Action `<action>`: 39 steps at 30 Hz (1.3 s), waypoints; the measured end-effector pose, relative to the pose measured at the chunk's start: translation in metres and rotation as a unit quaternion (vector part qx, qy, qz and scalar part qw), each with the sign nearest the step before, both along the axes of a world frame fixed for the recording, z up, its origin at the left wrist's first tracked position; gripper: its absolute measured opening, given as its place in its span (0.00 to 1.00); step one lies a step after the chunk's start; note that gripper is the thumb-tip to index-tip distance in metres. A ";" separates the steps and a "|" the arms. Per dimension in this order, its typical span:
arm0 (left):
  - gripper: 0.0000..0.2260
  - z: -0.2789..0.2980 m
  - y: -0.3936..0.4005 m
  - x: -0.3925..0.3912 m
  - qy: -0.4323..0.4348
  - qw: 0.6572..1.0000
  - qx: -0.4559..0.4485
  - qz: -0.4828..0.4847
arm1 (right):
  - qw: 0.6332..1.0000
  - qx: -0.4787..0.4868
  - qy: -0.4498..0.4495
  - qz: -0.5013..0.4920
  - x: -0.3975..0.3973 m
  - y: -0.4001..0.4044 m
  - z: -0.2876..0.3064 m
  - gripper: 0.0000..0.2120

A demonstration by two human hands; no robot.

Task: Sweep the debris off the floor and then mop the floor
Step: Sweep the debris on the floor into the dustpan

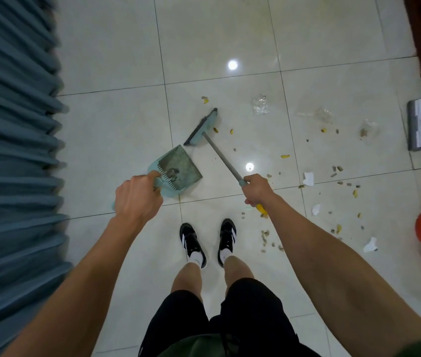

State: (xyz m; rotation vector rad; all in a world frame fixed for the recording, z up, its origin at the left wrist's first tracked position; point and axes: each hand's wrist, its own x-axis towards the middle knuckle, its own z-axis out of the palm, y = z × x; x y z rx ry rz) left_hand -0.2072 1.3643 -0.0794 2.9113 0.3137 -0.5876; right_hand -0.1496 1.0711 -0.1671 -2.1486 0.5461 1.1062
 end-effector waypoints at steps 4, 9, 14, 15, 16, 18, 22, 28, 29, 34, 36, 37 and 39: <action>0.14 -0.002 -0.022 0.011 0.004 1.000 -0.001 -0.022 | 0.996 -0.059 0.002 0.066 -0.002 -0.032 -0.002 0.13; 0.13 0.001 -0.054 0.026 0.013 0.998 -0.005 -0.060 | 0.991 -0.107 0.006 0.079 -0.026 -0.081 0.003 0.15; 0.14 0.005 -0.088 0.033 0.027 0.994 -0.009 -0.102 | 0.986 -0.158 0.015 0.048 -0.069 -0.128 0.009 0.13; 0.15 0.005 -0.095 0.034 0.028 0.993 -0.008 -0.110 | 0.985 -0.165 0.019 0.039 -0.079 -0.137 0.010 0.13; 0.15 0.005 -0.099 0.034 0.028 0.993 -0.006 -0.116 | 0.985 -0.170 0.022 0.032 -0.087 -0.144 0.011 0.13; 0.14 0.005 -0.111 0.035 0.026 0.991 -0.006 -0.133 | 0.983 -0.181 0.023 0.012 -0.106 -0.158 0.013 0.14; 0.13 0.006 -0.131 0.037 0.019 0.986 -0.008 -0.167 | 0.980 -0.195 0.032 -0.023 -0.132 -0.175 0.020 0.13; 0.12 0.006 -0.144 0.039 0.011 0.981 -0.011 -0.195 | 0.981 -0.182 0.019 -0.064 -0.153 -0.182 0.027 0.14; 0.12 0.007 -0.144 0.039 0.010 0.980 -0.011 -0.200 | 0.983 -0.173 0.014 -0.068 -0.156 -0.181 0.027 0.15; 0.12 0.013 -0.127 0.035 -0.002 0.980 -0.017 -0.200 | 0.987 -0.148 -0.022 -0.066 -0.163 -0.167 0.035 0.19; 0.11 0.017 -0.113 0.032 -0.004 0.982 -0.018 -0.190 | 0.987 -0.143 -0.034 -0.064 -0.162 -0.156 0.039 0.20; 0.11 0.020 -0.105 0.030 -0.006 0.983 -0.017 -0.184 | 0.987 -0.142 -0.041 -0.061 -0.159 -0.149 0.039 0.20; 0.11 0.026 -0.087 0.024 -0.011 0.985 -0.011 -0.174 | 0.988 -0.140 -0.052 -0.049 -0.152 -0.132 0.039 0.20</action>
